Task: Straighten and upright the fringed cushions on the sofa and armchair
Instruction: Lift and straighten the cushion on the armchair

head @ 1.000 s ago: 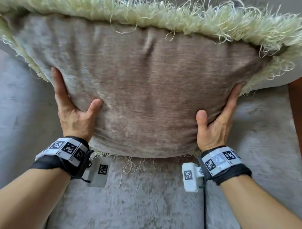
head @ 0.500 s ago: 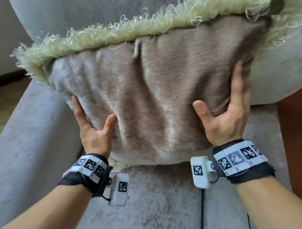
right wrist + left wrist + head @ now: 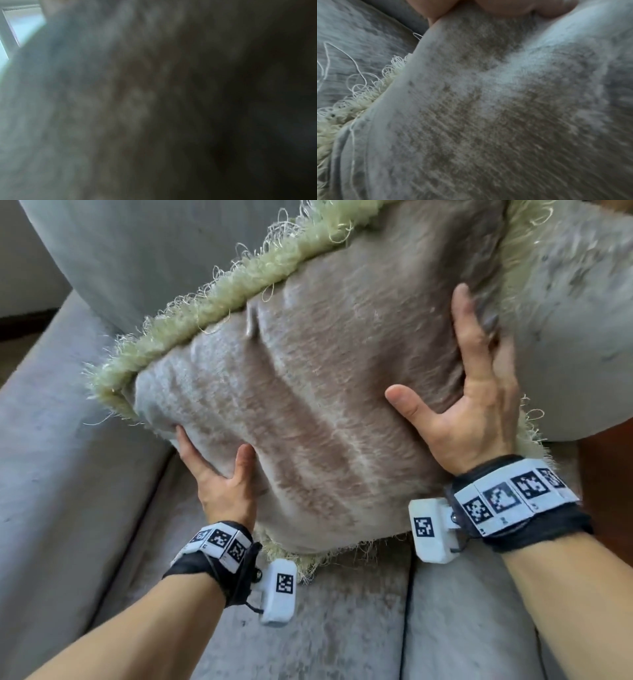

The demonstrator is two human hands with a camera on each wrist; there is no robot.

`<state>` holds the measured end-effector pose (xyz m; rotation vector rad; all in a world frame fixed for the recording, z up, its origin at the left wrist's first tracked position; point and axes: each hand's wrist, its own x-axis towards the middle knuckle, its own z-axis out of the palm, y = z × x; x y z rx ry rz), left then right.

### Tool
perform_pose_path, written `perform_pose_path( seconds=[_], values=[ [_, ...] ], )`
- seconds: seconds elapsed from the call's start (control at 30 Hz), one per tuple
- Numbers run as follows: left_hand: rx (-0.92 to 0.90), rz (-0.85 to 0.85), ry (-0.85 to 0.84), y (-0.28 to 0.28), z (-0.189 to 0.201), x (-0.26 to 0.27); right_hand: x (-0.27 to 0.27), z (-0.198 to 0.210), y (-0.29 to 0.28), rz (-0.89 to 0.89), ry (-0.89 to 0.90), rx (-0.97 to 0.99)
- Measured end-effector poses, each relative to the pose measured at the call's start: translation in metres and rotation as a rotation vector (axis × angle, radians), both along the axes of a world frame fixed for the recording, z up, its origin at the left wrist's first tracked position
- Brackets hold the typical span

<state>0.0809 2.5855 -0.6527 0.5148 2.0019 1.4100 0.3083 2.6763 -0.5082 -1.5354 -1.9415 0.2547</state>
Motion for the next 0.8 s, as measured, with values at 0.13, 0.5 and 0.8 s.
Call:
perform_pose_path(
  seconds=[0.13,0.5,0.8],
  values=[
    [-0.002,0.04,0.038,0.01,-0.015,0.004,0.002,-0.017,0.005,-0.004,0.022,0.044],
    [0.029,0.023,0.108,-0.002,0.004,-0.018,0.014,-0.008,-0.004,0.011,0.029,0.065],
    [0.105,-0.543,0.584,-0.004,0.138,-0.026,0.052,0.041,-0.08,-0.212,0.022,-0.084]
  ],
)
